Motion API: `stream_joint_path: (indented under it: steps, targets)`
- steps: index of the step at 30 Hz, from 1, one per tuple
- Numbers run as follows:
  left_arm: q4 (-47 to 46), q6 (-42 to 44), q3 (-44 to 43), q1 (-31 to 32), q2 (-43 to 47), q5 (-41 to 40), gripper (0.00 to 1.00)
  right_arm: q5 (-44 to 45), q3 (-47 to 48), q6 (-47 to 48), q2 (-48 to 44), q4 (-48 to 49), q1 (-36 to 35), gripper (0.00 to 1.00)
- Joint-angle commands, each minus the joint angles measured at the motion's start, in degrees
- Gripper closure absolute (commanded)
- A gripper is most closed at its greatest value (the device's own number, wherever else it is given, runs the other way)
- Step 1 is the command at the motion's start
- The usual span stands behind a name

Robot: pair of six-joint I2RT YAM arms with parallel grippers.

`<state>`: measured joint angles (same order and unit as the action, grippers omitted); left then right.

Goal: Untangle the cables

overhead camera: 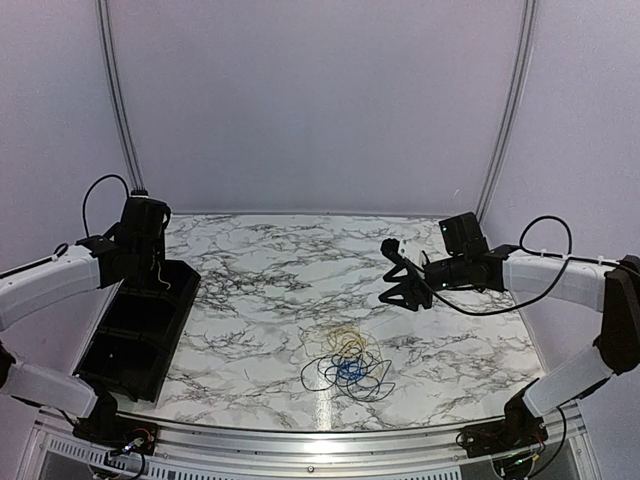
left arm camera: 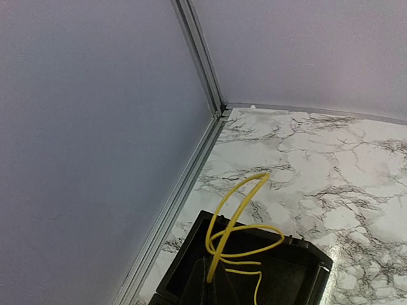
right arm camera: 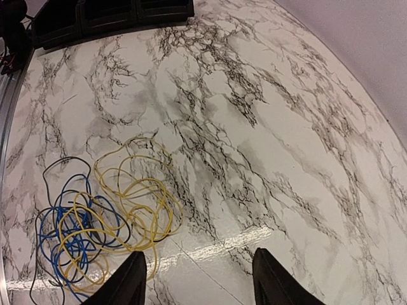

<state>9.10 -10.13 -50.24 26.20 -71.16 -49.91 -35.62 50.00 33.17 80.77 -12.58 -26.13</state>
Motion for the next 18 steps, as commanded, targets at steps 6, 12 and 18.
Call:
stream_joint_path:
  steps: [6, 12, 18]
  targets:
    - [0.6, -6.6, -2.0, -7.2, -9.6, 0.9, 1.00, 1.1, 2.8, 1.1, -0.2, -1.5, -0.5, 0.43]
    - [0.8, -9.4, -2.6, -7.8, -14.8, 5.8, 1.00, 1.5, 2.7, 1.6, -0.4, -1.7, -0.6, 0.43]
    - [1.9, -11.8, -0.9, -7.8, -15.0, 10.2, 1.00, 1.7, 2.9, 2.1, -0.3, -2.1, -0.7, 0.43]
